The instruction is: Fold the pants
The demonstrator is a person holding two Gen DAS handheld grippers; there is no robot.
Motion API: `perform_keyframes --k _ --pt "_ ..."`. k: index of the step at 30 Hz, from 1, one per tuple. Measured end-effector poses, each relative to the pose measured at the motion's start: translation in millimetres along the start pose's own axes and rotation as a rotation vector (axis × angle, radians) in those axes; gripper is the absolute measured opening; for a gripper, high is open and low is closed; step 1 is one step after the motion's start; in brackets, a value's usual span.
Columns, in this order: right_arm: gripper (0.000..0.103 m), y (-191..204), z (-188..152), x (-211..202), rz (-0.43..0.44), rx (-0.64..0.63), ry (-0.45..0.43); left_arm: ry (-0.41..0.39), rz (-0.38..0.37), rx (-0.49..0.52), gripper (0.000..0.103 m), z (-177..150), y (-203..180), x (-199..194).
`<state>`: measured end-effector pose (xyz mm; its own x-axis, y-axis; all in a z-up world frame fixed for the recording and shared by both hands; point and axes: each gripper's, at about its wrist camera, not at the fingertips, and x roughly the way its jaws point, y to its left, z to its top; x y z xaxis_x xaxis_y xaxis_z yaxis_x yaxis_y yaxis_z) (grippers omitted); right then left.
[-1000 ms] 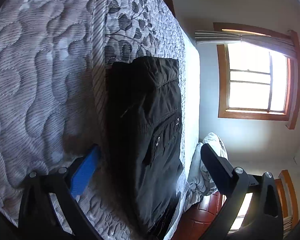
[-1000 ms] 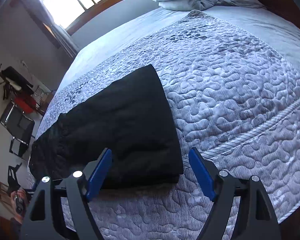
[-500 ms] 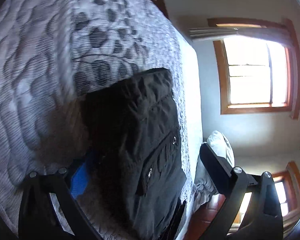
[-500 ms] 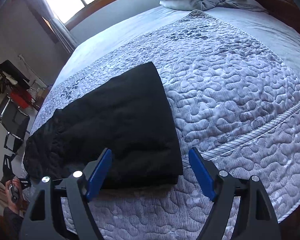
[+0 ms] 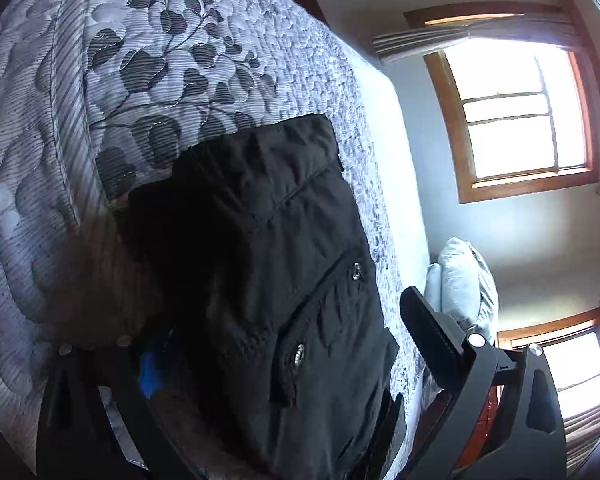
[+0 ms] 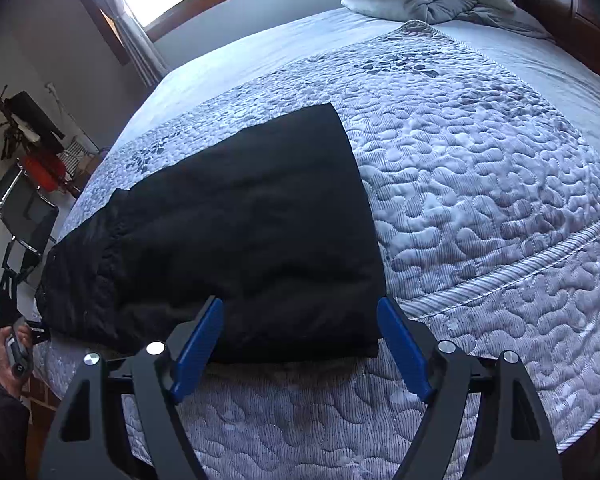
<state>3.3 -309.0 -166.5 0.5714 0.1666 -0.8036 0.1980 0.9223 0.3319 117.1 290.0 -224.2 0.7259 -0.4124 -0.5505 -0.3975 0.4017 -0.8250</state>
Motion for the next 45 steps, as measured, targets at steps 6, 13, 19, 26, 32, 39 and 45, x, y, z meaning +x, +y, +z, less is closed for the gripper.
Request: perform_keyframes --k 6,13,19,26,32,39,45 --pt "0.08 -3.5 -1.1 3.9 -0.003 0.015 0.014 0.027 0.047 0.018 0.1 4.3 -9.7 19.0" --pt "0.08 -0.4 -2.0 6.6 -0.007 0.0 0.026 0.025 0.032 -0.024 0.1 9.6 -2.9 20.3" --pt "0.08 3.1 -2.3 7.5 -0.013 -0.017 0.031 0.034 0.025 -0.011 0.093 9.3 -2.9 15.0" --pt "0.08 2.1 -3.0 11.0 -0.014 -0.011 0.047 0.046 0.098 0.006 0.043 9.4 -5.0 17.0" --pt "0.08 1.0 -3.1 9.0 -0.013 -0.01 0.042 0.03 0.048 0.012 0.026 6.3 -0.8 11.9" --pt "0.08 -1.4 -2.8 5.0 -0.012 -0.002 0.034 0.001 -0.004 -0.002 0.019 -1.3 -4.4 1.4" --pt "0.08 -5.1 -3.9 1.8 -0.008 0.011 0.029 -0.02 -0.052 0.034 0.017 -9.4 -25.1 -5.6"
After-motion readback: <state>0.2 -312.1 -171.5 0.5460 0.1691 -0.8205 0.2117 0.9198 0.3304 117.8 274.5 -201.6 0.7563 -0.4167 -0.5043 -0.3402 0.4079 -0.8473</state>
